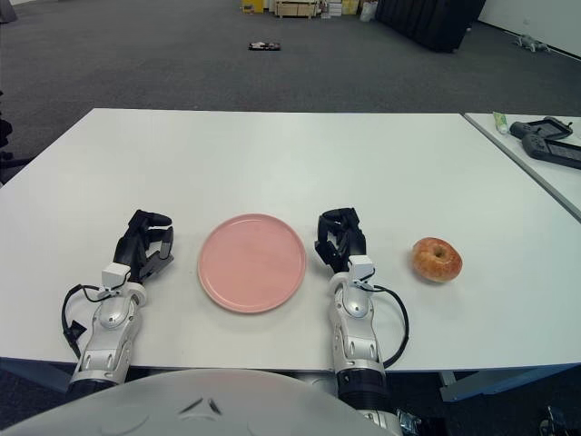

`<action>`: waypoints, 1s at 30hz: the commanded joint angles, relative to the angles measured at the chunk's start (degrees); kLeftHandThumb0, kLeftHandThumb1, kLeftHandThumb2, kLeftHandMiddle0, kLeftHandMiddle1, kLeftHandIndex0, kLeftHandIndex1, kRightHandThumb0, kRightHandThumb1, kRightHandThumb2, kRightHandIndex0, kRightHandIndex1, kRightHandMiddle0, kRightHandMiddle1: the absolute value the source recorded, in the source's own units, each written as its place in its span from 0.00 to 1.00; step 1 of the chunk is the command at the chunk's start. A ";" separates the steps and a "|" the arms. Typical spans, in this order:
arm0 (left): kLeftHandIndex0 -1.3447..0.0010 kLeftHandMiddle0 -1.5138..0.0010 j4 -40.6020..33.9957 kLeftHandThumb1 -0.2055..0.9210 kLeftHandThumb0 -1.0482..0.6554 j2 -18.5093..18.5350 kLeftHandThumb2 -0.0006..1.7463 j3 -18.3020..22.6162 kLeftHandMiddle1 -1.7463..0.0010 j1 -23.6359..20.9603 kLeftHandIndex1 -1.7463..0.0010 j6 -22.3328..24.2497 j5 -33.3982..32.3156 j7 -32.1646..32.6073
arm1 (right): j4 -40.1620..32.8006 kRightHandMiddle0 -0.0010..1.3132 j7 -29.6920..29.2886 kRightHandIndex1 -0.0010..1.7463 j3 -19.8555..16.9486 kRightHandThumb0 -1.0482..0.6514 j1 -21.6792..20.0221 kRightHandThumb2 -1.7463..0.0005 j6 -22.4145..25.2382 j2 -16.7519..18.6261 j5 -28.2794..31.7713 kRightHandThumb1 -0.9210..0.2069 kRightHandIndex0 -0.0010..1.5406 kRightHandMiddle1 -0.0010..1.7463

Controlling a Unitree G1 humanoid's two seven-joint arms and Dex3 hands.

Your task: Put the apple into the plate.

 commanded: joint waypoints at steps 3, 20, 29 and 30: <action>0.79 0.69 1.48 0.87 0.40 0.27 0.42 0.14 0.03 1.01 0.00 1.02 0.14 -0.21 | 0.33 0.18 -0.48 0.72 -0.03 0.41 0.22 0.63 -0.40 0.44 -0.11 0.07 0.32 1.00; 0.79 0.70 1.33 0.88 0.40 0.28 0.41 0.24 0.04 1.00 0.00 1.77 0.05 -0.24 | -2.70 0.14 -10.85 0.65 6.14 0.41 2.09 0.69 -12.63 -8.16 -25.40 0.00 0.20 1.00; 0.80 0.70 0.36 0.89 0.40 -0.18 0.40 0.13 0.04 0.98 0.00 3.17 0.09 0.12 | -2.80 0.01 -24.81 0.40 7.75 0.26 0.59 0.51 -13.74 -14.19 -42.99 0.24 0.01 0.57; 0.80 0.70 0.36 0.89 0.40 -0.18 0.40 0.13 0.04 0.97 0.00 3.13 0.17 0.17 | -3.08 0.00 -26.96 0.35 7.79 0.25 0.37 0.51 -12.85 -14.53 -45.08 0.26 0.01 0.54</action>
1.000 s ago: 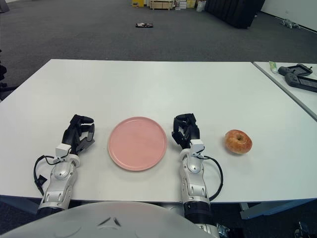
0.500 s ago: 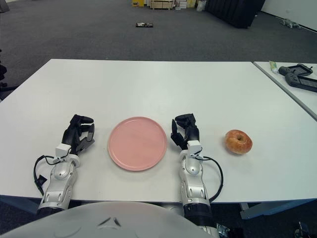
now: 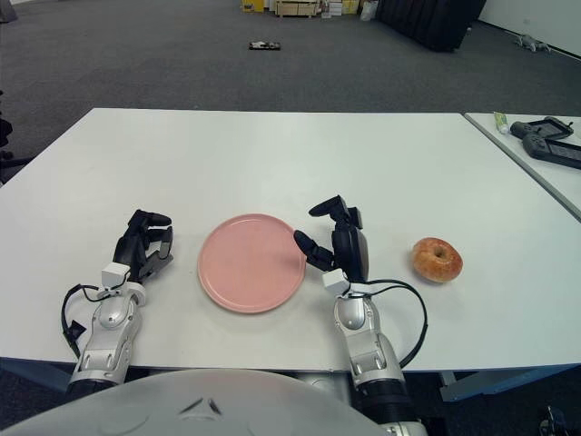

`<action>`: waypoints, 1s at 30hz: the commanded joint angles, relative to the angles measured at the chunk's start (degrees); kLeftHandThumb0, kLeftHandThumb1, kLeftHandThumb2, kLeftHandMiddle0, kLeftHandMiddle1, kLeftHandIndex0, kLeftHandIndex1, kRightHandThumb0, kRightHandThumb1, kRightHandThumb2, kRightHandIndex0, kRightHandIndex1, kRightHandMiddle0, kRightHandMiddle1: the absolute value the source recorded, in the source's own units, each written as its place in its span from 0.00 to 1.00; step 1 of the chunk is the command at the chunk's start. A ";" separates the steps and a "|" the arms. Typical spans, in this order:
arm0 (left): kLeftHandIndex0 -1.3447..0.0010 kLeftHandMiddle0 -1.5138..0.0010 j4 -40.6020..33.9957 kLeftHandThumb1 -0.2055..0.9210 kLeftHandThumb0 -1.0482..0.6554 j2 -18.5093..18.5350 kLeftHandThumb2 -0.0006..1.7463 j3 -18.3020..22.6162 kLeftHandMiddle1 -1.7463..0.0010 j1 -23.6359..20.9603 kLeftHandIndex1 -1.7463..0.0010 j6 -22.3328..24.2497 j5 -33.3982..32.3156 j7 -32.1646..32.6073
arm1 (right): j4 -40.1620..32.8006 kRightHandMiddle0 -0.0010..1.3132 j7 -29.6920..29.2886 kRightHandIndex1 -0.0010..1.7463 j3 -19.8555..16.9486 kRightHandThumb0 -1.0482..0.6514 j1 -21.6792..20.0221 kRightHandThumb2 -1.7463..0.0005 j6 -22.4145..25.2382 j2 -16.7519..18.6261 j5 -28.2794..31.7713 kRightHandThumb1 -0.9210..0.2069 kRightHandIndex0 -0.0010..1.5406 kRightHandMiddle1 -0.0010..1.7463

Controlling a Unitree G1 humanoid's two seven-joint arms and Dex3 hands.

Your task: Put the apple into the plate.

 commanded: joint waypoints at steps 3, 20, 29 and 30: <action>0.80 0.70 0.98 0.89 0.40 -0.12 0.40 0.04 0.03 0.94 0.00 1.92 0.34 0.30 | -0.71 0.00 -9.53 0.19 0.45 0.22 -2.25 0.52 2.75 -1.77 -8.74 0.31 0.00 0.46; 0.80 0.70 1.14 0.89 0.40 0.23 0.40 -0.10 0.04 1.20 0.00 0.77 0.46 -0.11 | -10.01 0.00 -12.27 0.00 -2.28 0.12 -0.48 0.62 25.71 0.62 -15.52 0.33 0.00 0.03; 0.80 0.69 0.66 0.89 0.40 0.20 0.40 -0.23 0.03 1.13 0.00 1.13 0.46 -0.04 | -8.17 0.00 -15.19 0.00 -5.23 0.04 -1.18 0.75 34.47 -2.08 -17.77 0.26 0.00 0.00; 0.80 0.69 0.74 0.89 0.40 0.16 0.40 -0.21 0.03 1.10 0.00 0.98 0.40 -0.05 | -8.08 0.00 -15.53 0.00 -5.29 0.03 -1.29 0.76 35.74 -1.97 -18.11 0.25 0.00 0.00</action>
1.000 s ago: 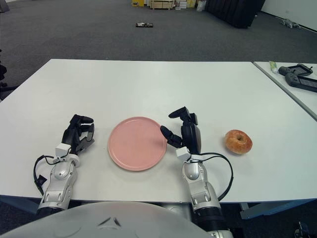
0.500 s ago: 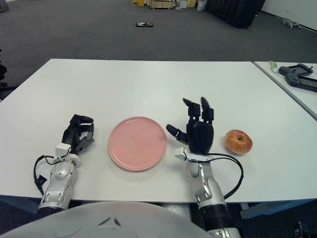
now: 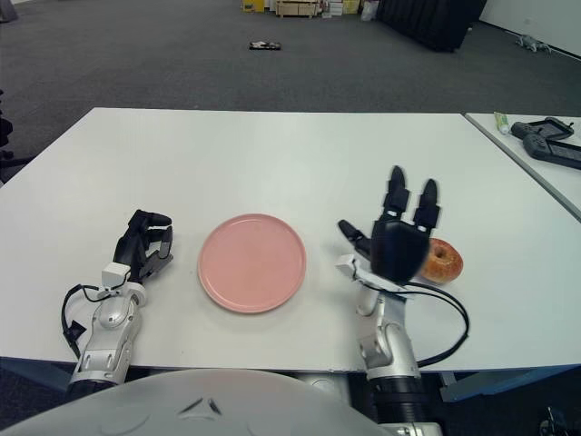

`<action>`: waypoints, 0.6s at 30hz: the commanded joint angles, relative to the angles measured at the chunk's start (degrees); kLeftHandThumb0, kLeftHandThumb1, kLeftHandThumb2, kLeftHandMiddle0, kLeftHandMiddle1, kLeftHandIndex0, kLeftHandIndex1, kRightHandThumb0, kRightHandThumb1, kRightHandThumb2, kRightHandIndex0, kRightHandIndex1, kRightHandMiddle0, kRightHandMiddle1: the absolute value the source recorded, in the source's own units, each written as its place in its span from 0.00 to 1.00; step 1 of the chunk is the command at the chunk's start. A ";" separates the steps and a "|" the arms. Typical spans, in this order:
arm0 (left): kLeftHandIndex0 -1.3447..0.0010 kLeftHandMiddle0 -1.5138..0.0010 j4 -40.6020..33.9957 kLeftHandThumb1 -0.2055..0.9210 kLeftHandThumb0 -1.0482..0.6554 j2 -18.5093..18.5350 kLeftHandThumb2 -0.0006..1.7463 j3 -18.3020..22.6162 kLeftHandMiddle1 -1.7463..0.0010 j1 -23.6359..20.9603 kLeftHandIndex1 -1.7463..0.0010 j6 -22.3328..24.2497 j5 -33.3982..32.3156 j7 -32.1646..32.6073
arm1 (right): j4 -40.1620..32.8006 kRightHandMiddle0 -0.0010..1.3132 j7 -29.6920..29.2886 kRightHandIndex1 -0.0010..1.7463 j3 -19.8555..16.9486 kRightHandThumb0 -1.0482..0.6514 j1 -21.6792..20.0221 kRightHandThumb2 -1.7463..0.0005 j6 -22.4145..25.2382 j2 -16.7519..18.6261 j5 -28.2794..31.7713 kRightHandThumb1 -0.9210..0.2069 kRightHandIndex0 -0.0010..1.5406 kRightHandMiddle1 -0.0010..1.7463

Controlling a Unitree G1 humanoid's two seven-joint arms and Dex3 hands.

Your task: Put the apple into the plate.

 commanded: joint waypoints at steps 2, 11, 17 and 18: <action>0.80 0.69 1.00 0.89 0.40 0.08 0.40 -0.02 0.03 0.80 0.00 1.15 0.16 -0.17 | 0.87 0.00 -1.69 0.00 -0.75 0.02 -1.26 0.77 4.54 -0.32 -1.55 0.25 0.00 0.00; 0.79 0.68 1.45 0.87 0.40 0.16 0.42 0.10 0.03 0.59 0.00 1.35 -0.06 -0.30 | -0.74 0.00 1.03 0.00 -2.13 0.00 -1.92 0.80 14.59 2.48 0.10 0.21 0.00 0.00; 0.79 0.68 1.37 0.87 0.40 0.09 0.42 0.05 0.03 0.60 0.00 1.38 0.25 0.01 | -1.63 0.00 2.44 0.00 -2.01 0.00 -2.70 0.82 21.23 3.29 -1.61 0.19 0.00 0.00; 0.79 0.68 1.37 0.87 0.40 0.08 0.42 0.05 0.03 0.60 0.00 1.39 0.26 0.02 | -1.70 0.00 2.51 0.00 -1.86 0.00 -2.74 0.82 21.70 3.23 -1.65 0.19 0.00 0.00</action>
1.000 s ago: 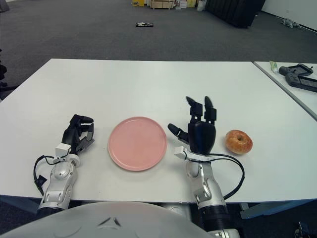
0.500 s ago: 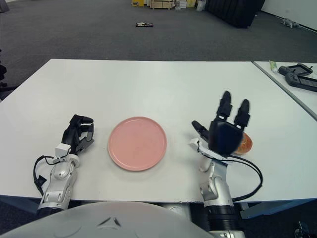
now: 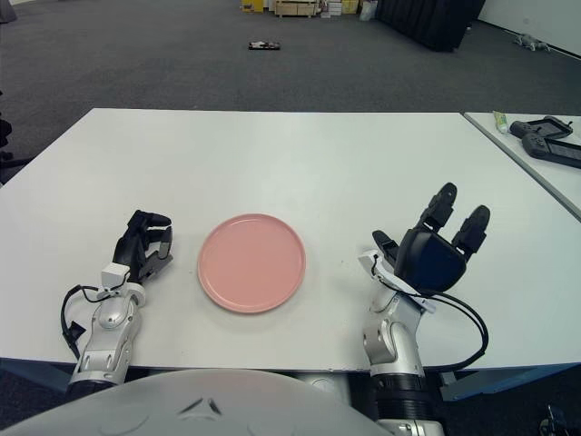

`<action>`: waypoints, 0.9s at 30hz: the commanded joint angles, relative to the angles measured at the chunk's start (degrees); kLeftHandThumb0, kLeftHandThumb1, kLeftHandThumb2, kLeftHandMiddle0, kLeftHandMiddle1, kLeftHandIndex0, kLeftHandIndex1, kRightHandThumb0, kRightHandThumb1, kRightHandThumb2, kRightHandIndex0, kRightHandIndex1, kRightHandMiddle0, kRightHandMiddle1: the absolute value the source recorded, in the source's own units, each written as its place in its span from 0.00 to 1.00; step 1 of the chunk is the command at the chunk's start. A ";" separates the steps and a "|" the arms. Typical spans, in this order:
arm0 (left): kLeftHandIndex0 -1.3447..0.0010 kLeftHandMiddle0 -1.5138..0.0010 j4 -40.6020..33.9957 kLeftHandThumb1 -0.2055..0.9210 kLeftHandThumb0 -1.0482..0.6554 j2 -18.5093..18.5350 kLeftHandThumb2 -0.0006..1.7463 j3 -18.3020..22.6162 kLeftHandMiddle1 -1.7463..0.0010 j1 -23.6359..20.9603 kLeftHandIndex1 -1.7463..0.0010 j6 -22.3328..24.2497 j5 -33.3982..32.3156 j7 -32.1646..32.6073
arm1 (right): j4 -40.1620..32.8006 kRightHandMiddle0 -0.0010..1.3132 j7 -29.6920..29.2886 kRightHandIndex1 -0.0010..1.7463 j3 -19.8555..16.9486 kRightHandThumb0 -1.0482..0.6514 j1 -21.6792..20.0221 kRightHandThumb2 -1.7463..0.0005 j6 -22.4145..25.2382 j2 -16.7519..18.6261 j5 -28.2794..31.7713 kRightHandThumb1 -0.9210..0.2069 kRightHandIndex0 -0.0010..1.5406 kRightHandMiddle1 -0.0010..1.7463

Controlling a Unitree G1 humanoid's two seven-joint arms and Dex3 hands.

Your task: Put the apple into the plate.

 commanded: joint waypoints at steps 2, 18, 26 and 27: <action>0.79 0.68 1.26 0.87 0.40 0.12 0.42 -0.04 0.03 0.56 0.00 1.61 0.34 -0.04 | -1.05 0.00 1.93 0.00 -0.03 0.00 -2.42 0.82 5.90 0.29 -2.17 0.18 0.00 0.00; 0.78 0.68 0.40 0.86 0.40 0.08 0.43 -0.12 0.03 1.00 0.00 2.43 0.30 -0.16 | -0.47 0.00 18.47 0.00 0.03 0.03 -5.96 0.86 18.85 -2.21 -0.30 0.23 0.00 0.00; 0.79 0.69 0.42 0.86 0.40 0.07 0.43 -0.06 0.02 1.19 0.00 1.74 0.43 -0.03 | -2.06 0.00 21.80 0.00 -0.19 0.05 -4.63 0.86 17.77 -3.32 2.49 0.24 0.00 0.00; 0.79 0.69 0.38 0.86 0.40 0.04 0.43 -0.04 0.02 1.25 0.00 1.67 0.32 -0.09 | -2.13 0.00 22.37 0.00 -0.28 0.05 -4.62 0.85 17.75 -3.68 2.85 0.23 0.00 0.00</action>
